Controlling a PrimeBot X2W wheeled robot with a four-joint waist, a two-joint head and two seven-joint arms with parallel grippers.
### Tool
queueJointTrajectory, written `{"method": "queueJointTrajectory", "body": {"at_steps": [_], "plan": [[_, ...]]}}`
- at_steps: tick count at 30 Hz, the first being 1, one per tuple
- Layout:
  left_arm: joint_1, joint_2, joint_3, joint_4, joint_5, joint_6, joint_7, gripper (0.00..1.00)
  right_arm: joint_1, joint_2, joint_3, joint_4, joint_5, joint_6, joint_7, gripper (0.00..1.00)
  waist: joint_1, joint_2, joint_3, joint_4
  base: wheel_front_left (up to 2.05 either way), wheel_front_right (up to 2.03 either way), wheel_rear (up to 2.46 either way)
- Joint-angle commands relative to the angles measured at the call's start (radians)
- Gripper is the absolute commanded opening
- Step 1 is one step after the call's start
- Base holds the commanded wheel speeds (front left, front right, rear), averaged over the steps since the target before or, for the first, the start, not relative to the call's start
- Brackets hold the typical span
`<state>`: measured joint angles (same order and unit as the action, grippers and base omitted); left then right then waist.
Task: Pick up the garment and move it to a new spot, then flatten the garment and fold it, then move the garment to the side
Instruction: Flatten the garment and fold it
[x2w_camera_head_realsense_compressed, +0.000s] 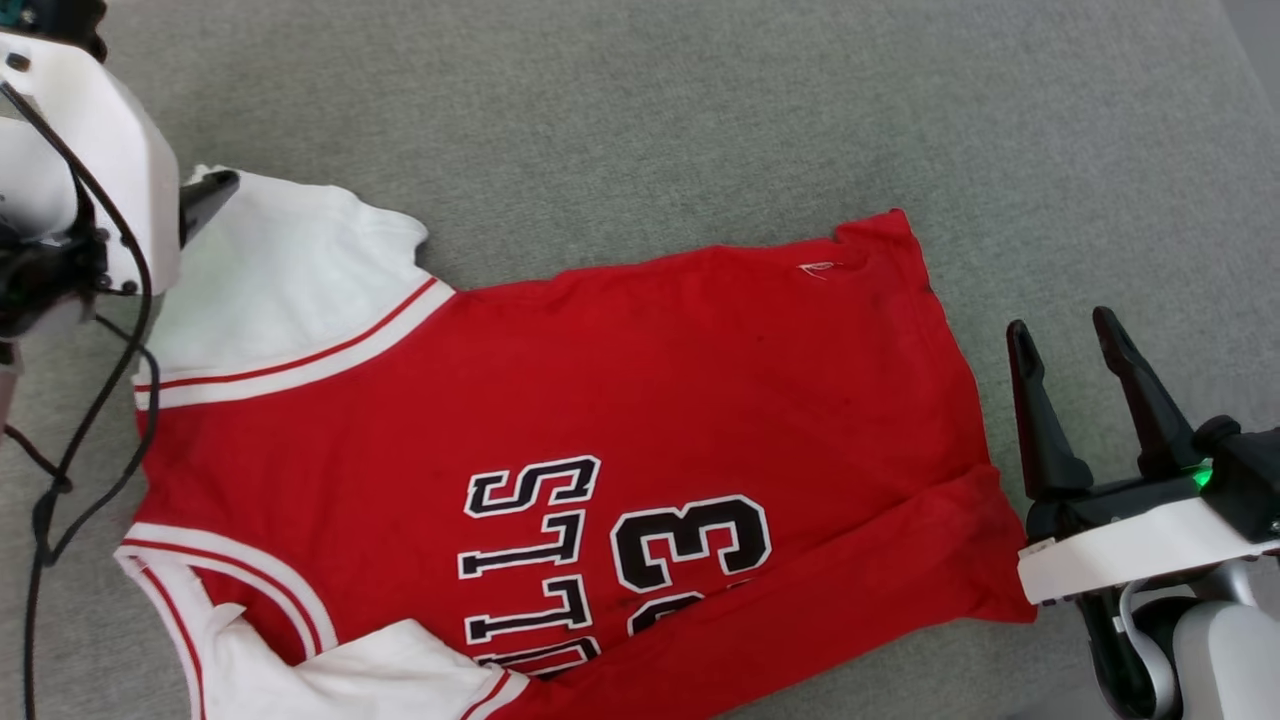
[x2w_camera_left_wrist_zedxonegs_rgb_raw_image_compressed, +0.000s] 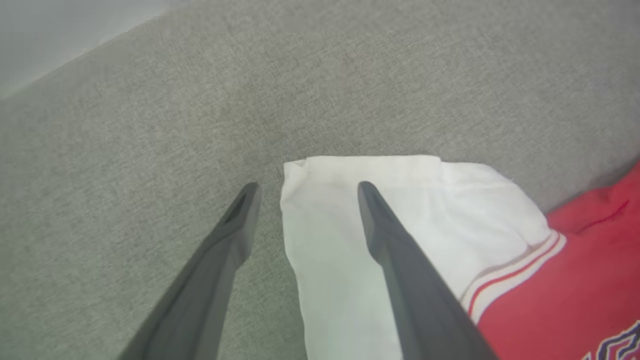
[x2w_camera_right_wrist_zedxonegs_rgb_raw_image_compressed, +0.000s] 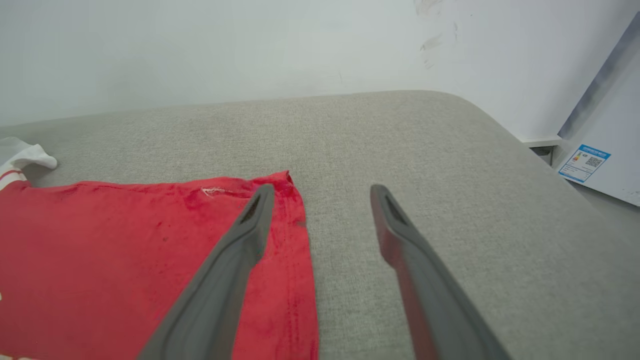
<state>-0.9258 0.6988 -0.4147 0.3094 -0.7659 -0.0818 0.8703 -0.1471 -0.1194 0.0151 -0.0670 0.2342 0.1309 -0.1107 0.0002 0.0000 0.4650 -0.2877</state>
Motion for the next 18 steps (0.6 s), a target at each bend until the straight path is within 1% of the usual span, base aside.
{"method": "queueJointTrajectory", "body": {"at_steps": [1, 3, 9, 12, 15, 16, 17, 18], "plan": [[-0.024, 0.013, -0.004, 0.011, -0.001, 0.009, 0.033, 1.00, -0.021, 0.010, 0.007, 0.006, -0.006, 0.000, -0.003, 1.00, -0.0002, 0.0000, 0.022, -0.021, 0.00, 0.00, 0.00], [-0.032, 0.019, -0.006, 0.020, -0.001, 0.014, 0.051, 1.00, -0.023, 0.011, 0.010, 0.010, -0.006, 0.000, -0.004, 1.00, -0.0002, 0.0000, 0.028, -0.025, 0.00, 0.00, 0.00], [-0.046, 0.061, -0.019, 0.055, 0.015, 0.030, 0.121, 1.00, -0.035, 0.021, 0.029, 0.032, -0.003, 0.000, -0.015, 1.00, -0.0002, 0.0000, 0.058, -0.047, 0.00, 0.00, 0.00], [-0.040, 0.060, -0.019, 0.072, 0.013, 0.035, 0.116, 1.00, -0.042, 0.025, 0.035, 0.043, -0.005, 0.000, -0.020, 1.00, -0.0002, 0.0000, 0.070, -0.053, 0.00, 0.00, 0.00], [-0.025, 0.055, -0.037, 0.089, 0.007, 0.024, 0.141, 1.00, -0.044, 0.027, 0.035, 0.051, -0.010, 0.000, -0.023, 1.00, -0.0002, 0.0000, 0.078, -0.055, 0.00, 0.00, 0.00], [-0.014, 0.056, -0.048, 0.098, 0.000, 0.013, 0.152, 0.24, -0.045, 0.027, 0.033, 0.056, -0.010, 0.000, -0.023, 1.00, -0.0002, 0.0000, 0.079, -0.055, 0.00, 0.00, 0.00], [-0.011, 0.053, -0.052, 0.101, -0.004, 0.010, 0.153, 0.00, -0.047, 0.028, 0.032, 0.057, -0.011, 0.000, -0.022, 1.00, -0.0002, 0.0000, 0.079, -0.054, 0.00, 0.00, 0.00], [-0.008, 0.047, -0.052, 0.106, -0.007, 0.008, 0.148, 0.00, -0.049, 0.028, 0.031, 0.058, -0.013, 0.000, -0.021, 1.00, -0.0002, 0.0000, 0.077, -0.052, 0.00, 0.00, 0.00]]}}
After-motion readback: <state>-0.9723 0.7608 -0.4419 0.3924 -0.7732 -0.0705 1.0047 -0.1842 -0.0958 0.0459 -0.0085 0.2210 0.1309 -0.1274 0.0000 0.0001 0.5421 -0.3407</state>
